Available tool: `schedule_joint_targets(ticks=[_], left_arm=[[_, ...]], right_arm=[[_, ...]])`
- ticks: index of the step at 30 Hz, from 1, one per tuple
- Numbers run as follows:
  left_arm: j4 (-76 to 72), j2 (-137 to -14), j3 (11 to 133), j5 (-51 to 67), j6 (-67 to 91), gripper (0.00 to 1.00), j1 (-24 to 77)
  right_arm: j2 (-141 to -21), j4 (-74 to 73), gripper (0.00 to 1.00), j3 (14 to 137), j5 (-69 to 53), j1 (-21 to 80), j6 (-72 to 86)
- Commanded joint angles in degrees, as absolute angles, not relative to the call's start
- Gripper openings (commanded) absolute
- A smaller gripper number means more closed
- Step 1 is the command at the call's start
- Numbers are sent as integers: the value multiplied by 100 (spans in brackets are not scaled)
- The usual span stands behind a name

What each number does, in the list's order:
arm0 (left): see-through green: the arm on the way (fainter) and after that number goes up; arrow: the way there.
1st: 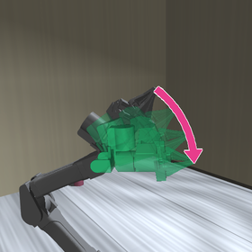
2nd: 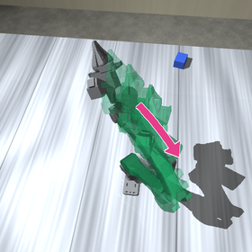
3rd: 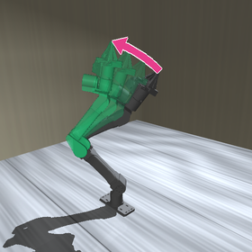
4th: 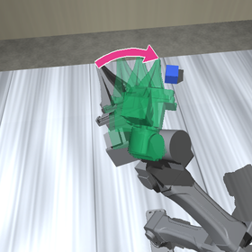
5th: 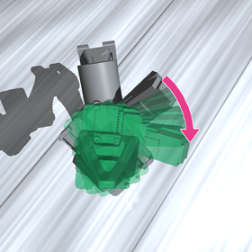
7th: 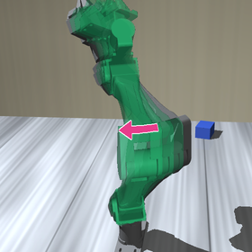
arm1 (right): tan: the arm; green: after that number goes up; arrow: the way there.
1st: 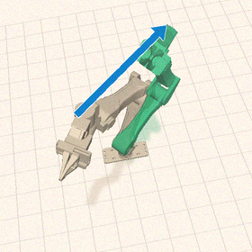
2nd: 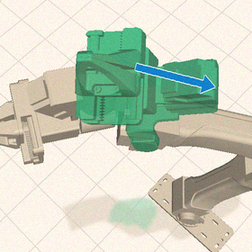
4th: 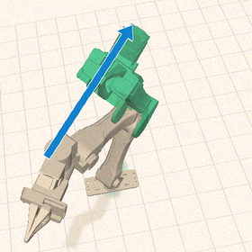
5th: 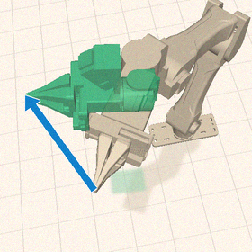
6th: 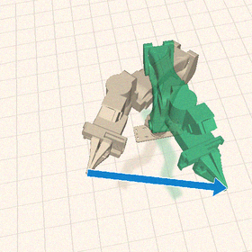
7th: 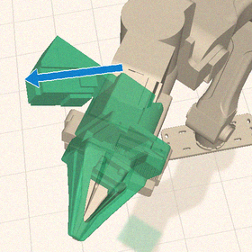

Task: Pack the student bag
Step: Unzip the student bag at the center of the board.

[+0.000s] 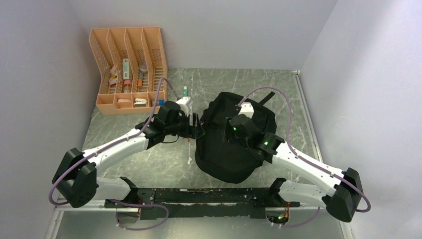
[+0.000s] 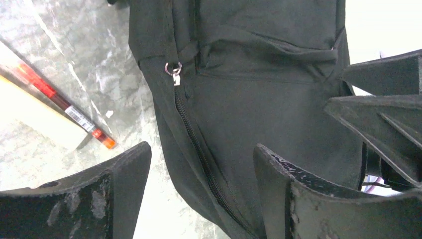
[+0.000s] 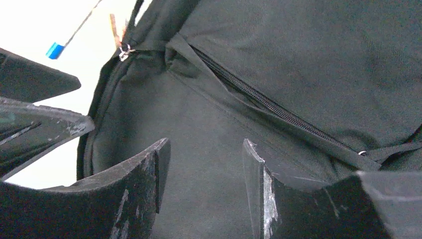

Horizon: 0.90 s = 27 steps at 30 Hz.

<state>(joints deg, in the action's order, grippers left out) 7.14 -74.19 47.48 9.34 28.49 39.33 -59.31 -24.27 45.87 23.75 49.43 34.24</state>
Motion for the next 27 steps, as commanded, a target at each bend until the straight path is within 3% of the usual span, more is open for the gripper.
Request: schedule_joint_targets(ticks=[1, 6, 12, 15, 17, 21, 27], left_arm=[[685, -7490, 4600, 700, 3005, 77, 4118], [693, -7547, 4509, 652, 2960, 65, 4248], [475, -7851, 4532, 795, 2880, 43, 4290], [628, -8013, 4752, 629, 2779, 40, 4293], [827, -8035, 4944, 388, 2681, 40, 4291], [1314, -7976, 5434, -350, 2429, 56, 4294], [1529, -7920, 6199, -615, 1862, 65, 4360]], right_arm=[[-6205, -2794, 57, 4769, 2369, 4851, 3767], [-6430, -2627, 54, 4555, 1895, 4632, 3773], [-6537, -2521, 55, 4565, 1666, 4155, 3631], [-6371, -2617, 57, 4659, 1874, 4001, 3698], [-6128, -2684, 58, 4654, 2082, 3893, 3787], [-5642, -2920, 58, 4474, 2470, 3561, 4176], [-4936, -2996, 58, 4100, 2127, 2270, 4235]])
